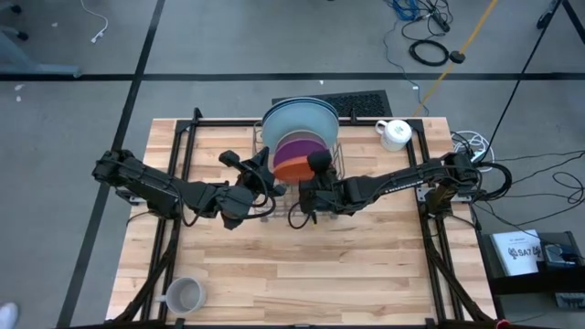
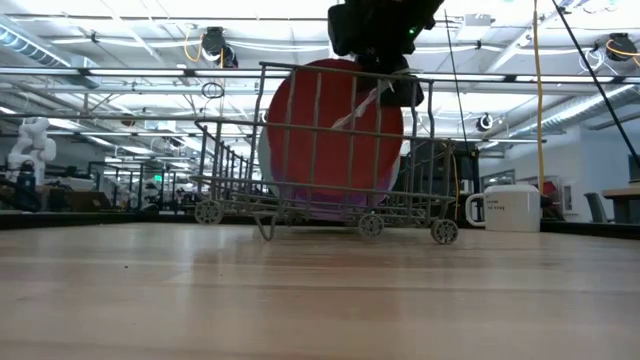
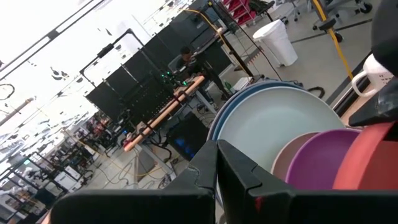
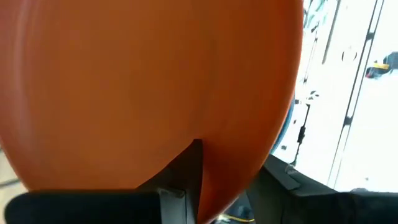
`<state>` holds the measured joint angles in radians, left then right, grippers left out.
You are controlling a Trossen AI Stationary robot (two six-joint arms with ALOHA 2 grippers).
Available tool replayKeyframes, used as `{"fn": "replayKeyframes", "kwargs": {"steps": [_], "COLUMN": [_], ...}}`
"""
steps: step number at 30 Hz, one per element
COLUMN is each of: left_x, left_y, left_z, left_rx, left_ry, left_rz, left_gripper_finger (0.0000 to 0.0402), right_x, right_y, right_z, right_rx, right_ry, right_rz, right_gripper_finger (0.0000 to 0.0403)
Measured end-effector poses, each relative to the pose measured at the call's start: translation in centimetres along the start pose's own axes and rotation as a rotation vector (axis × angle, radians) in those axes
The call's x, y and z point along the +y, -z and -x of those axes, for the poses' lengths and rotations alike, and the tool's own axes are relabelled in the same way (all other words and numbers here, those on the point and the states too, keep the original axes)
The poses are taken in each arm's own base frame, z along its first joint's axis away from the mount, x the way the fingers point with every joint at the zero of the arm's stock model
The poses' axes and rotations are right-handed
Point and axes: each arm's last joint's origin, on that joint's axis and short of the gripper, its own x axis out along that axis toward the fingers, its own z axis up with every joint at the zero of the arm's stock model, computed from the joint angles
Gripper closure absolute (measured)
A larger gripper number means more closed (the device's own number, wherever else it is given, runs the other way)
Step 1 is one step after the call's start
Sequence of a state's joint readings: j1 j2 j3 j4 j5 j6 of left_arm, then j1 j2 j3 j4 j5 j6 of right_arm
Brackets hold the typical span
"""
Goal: Sort dishes
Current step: Put the orange plate into the dish rack
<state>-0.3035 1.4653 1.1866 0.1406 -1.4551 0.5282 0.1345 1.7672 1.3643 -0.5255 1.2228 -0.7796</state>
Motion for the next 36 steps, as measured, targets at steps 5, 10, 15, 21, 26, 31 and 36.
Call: {"fn": "replayKeyframes", "kwargs": {"steps": [5, 10, 15, 21, 26, 31, 36], "left_x": [0.0, 0.0, 0.0, -0.1, -0.9, -1.3, -1.2], "left_y": [0.0, 0.0, 0.0, 0.2, 1.1, 3.0, 4.2], "left_z": [0.0, 0.0, 0.0, 0.0, -1.3, -3.7, -5.6], "left_rx": [0.0, 0.0, 0.0, -0.005, -0.026, 0.07, 0.168], "left_ry": [0.0, 0.0, 0.0, 0.018, 0.194, 0.374, 0.49], "left_rz": [0.0, 0.0, 0.0, 0.022, 0.066, 0.132, 0.188], "left_gripper_finger": [0.0391, 0.0391, 0.0391, 0.0391, 0.0391, 0.0394, 0.0398], "right_x": [0.1, 0.2, 0.1, 0.1, 0.1, 0.1, 0.1], "right_y": [-0.1, -0.2, -0.4, -0.5, -0.6, -0.6, -0.6], "right_z": [0.4, 0.8, 0.9, 0.9, 0.9, 0.9, 0.8], "right_rx": [-0.008, -0.014, -0.019, -0.046, -0.067, -0.072, -0.091], "right_ry": [0.002, 0.01, 0.019, 0.001, -0.013, -0.021, -0.048], "right_rz": [0.134, 0.204, 0.175, 0.137, 0.105, 0.052, -0.05], "right_gripper_finger": [0.0303, 0.0303, 0.0303, 0.0304, 0.0309, 0.0309, 0.0309]}}
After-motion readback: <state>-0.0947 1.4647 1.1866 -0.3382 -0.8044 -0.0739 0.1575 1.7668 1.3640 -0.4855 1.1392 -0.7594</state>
